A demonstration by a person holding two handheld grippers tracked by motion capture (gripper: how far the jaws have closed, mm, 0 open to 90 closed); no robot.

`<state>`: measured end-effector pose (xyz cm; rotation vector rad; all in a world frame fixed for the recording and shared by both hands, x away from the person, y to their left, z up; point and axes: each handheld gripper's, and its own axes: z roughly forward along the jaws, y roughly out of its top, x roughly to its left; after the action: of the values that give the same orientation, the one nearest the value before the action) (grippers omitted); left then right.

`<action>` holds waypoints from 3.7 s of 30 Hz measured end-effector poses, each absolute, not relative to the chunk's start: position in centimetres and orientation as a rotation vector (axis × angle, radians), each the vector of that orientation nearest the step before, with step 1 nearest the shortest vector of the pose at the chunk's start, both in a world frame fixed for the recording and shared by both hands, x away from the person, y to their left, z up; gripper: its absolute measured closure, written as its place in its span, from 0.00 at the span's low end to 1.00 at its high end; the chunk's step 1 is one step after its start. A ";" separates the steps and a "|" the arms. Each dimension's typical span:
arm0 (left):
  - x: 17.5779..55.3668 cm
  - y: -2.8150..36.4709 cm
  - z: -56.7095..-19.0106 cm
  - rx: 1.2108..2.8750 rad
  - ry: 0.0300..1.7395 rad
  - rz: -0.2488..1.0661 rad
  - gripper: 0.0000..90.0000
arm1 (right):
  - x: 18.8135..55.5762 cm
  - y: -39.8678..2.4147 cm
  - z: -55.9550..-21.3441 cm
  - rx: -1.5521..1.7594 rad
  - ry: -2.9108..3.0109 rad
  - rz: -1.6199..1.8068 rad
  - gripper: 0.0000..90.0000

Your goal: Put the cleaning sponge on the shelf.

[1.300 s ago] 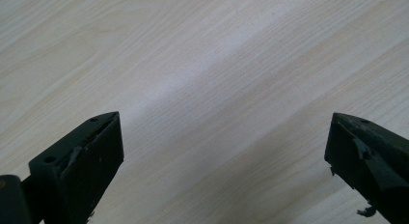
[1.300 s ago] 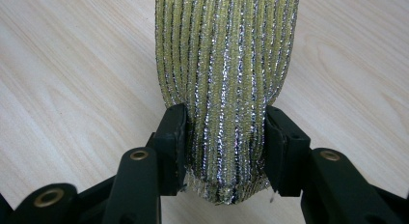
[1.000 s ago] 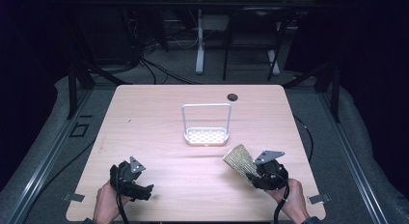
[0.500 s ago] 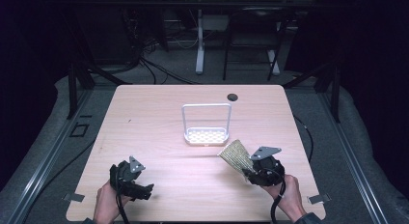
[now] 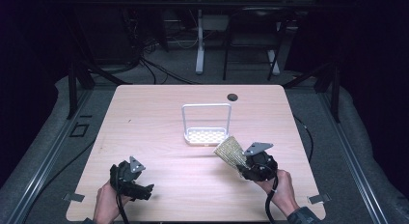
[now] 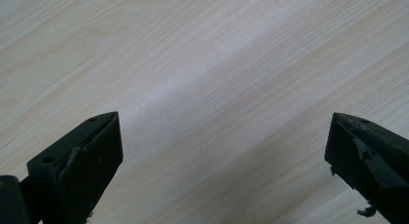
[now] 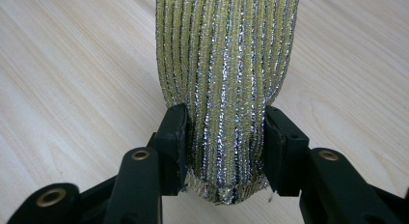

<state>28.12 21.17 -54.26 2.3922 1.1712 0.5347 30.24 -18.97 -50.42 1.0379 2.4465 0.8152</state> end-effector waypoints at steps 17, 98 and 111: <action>28.1 21.0 -54.3 2.420 1.163 0.538 0.00 | 31.7 -16.8 -50.8 0.994 2.461 0.799 0.63; 28.2 20.8 -54.5 2.442 1.157 0.508 0.00 | 38.6 -10.0 -50.1 0.948 2.372 0.772 0.64; 28.3 20.8 -54.6 2.448 1.151 0.499 0.00 | 39.8 -9.3 -50.6 0.977 2.374 0.772 0.63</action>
<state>28.28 20.78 -54.62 2.4483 1.1513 0.4992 39.81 -9.30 -50.65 0.9766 2.3741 0.7724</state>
